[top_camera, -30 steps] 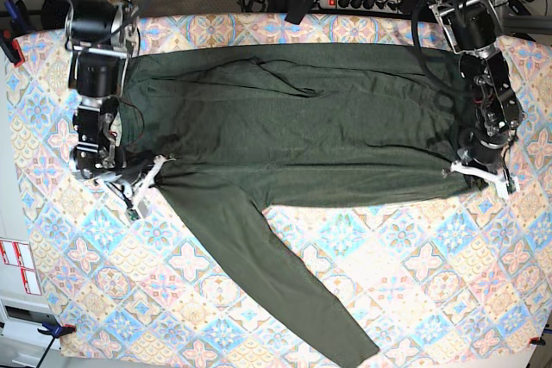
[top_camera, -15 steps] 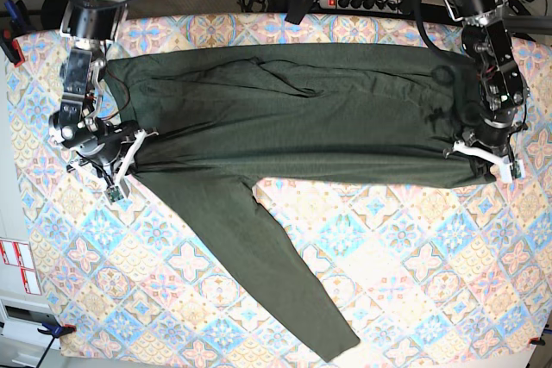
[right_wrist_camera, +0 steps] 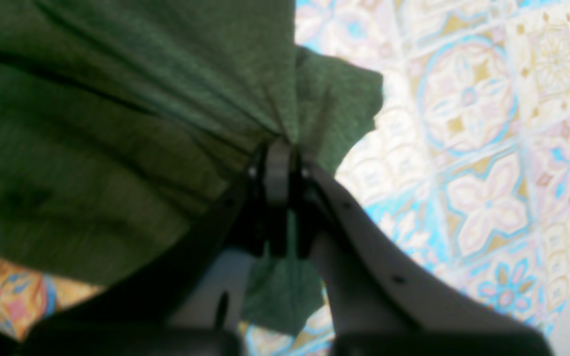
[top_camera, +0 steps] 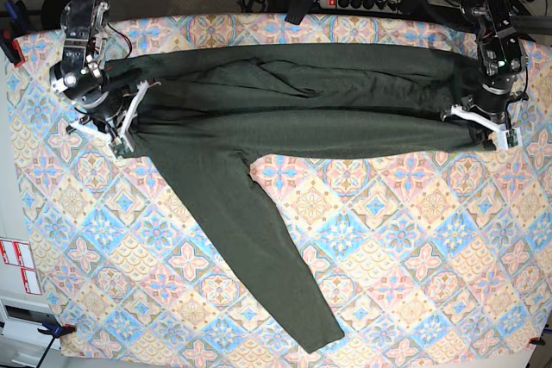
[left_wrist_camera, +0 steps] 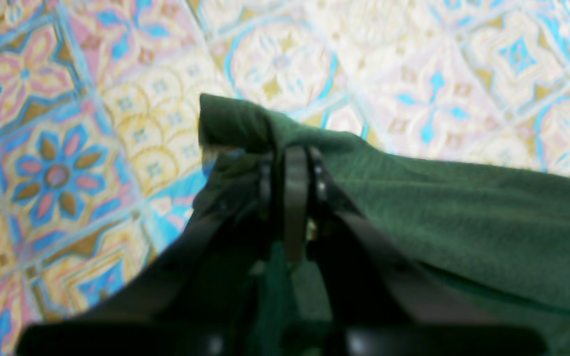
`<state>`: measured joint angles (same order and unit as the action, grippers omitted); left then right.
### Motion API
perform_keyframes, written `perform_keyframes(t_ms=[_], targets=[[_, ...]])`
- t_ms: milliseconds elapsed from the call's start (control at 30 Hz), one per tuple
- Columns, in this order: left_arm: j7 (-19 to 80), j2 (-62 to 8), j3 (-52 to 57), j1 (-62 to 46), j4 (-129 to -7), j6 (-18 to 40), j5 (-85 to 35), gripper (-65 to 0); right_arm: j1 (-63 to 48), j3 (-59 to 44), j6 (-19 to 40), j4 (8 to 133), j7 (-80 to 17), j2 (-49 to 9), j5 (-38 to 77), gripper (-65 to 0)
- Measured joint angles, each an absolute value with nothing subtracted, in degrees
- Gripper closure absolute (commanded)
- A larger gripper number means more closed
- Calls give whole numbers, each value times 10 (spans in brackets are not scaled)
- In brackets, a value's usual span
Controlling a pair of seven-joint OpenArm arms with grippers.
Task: Fold the T-shirt properly
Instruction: 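Pull the folded shirt toward the robot with both grippers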
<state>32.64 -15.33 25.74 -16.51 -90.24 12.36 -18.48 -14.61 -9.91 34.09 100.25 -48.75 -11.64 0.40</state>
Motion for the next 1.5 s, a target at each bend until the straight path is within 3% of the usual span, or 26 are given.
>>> perform_keyframes(t_ms=[900, 1067, 1233, 1500], targets=[[328, -178, 256, -183, -894, 127, -201, 0, -186, -126, 341, 1005, -487, -117, 4, -3], [397, -179, 256, -156, -844, 123, -198, 0, -186, -124, 341, 1005, -487, -117, 4, -4], [401, -180, 256, -154, -843, 124, -200, 0, -186, -124, 341, 1005, -491, -116, 4, -12], [477, -181, 257, -164, -860, 123, -203, -237, -185, -124, 340, 1005, -526, -116, 5, -147]])
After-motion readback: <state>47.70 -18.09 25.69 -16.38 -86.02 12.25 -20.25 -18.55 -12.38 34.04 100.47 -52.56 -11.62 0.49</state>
